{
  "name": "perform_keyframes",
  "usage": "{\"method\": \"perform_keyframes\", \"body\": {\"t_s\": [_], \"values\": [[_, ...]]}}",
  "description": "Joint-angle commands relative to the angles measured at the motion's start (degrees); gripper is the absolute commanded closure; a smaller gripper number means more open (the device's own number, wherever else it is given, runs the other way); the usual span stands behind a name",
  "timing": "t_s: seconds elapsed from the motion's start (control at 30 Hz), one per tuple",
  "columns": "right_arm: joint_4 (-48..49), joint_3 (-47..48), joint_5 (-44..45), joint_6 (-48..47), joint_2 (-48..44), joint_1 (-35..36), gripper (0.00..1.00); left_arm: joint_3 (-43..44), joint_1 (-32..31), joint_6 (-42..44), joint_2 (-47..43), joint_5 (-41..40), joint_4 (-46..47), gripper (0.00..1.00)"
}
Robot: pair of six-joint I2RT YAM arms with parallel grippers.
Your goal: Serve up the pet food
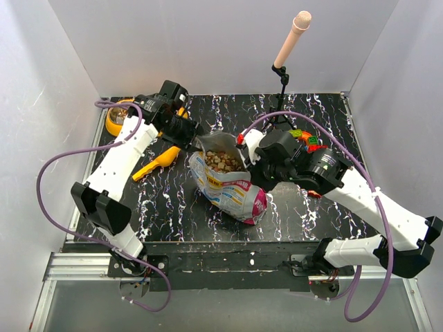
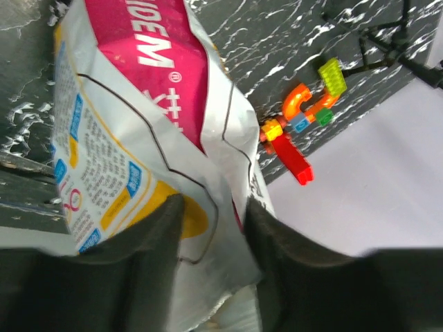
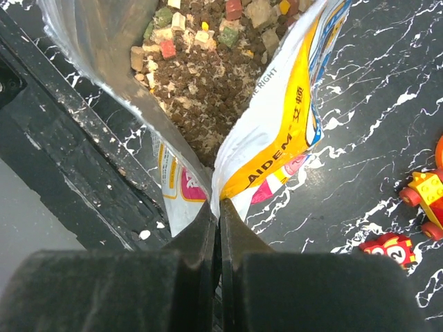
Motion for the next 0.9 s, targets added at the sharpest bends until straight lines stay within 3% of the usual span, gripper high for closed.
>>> {"method": "perform_keyframes", "body": {"t_s": [0.0, 0.07, 0.17, 0.27, 0.43, 0.6, 0.7, 0.8, 0.83, 0.87], "values": [[-2.26, 1.15, 3.82, -0.96, -3.55, -0.19, 0.99, -1.04, -0.44, -2.71, -4.87, -2.68, -2.19, 0.74], [-3.23, -0.44, 6.12, -1.74, -4.25, -0.19, 0.99, -1.74, -0.35, -2.61, -6.54, -4.97, 0.44, 0.99], [-5.42, -1.67, 6.74, -3.15, -4.96, -0.28, 0.99, -3.24, -0.35, -4.45, -8.13, -5.77, 3.71, 1.0], [-7.71, -2.81, 8.22, -3.51, -6.8, -0.19, 0.99, 2.45, 0.35, -7.62, -6.21, -8.91, -5.66, 1.0], [-10.17, -4.57, 7.64, -6.32, -10.84, -0.19, 0.99, 15.03, 2.81, -4.74, -1.29, -13.16, -16.94, 1.0], [-6.58, -0.2, -1.68, -6.76, -6.92, -0.2, 0.97, 10.66, 3.17, -7.09, -1.37, -7.36, -16.86, 1.0], [-4.38, 6.57, -0.3, -5.53, 0.21, -0.19, 0.62, 7.93, 3.17, -9.9, -3.21, -4.46, -16.68, 1.0], [-3.41, 13.24, 0.76, -4.3, 7.24, 0.07, 0.47, 7.92, 3.17, -11.93, -4.27, -5.07, -16.07, 1.0], [-3.06, 15.1, 2.42, -4.12, 9.26, 0.33, 0.33, 8.27, 3.34, -12.46, -4.18, -4.9, -16.15, 1.0], [-2.88, 17.2, 4.09, -2.12, 10.93, 0.59, 0.3, 8.62, 3.52, -12.64, -4.09, -4.55, -16.07, 1.0]]}}
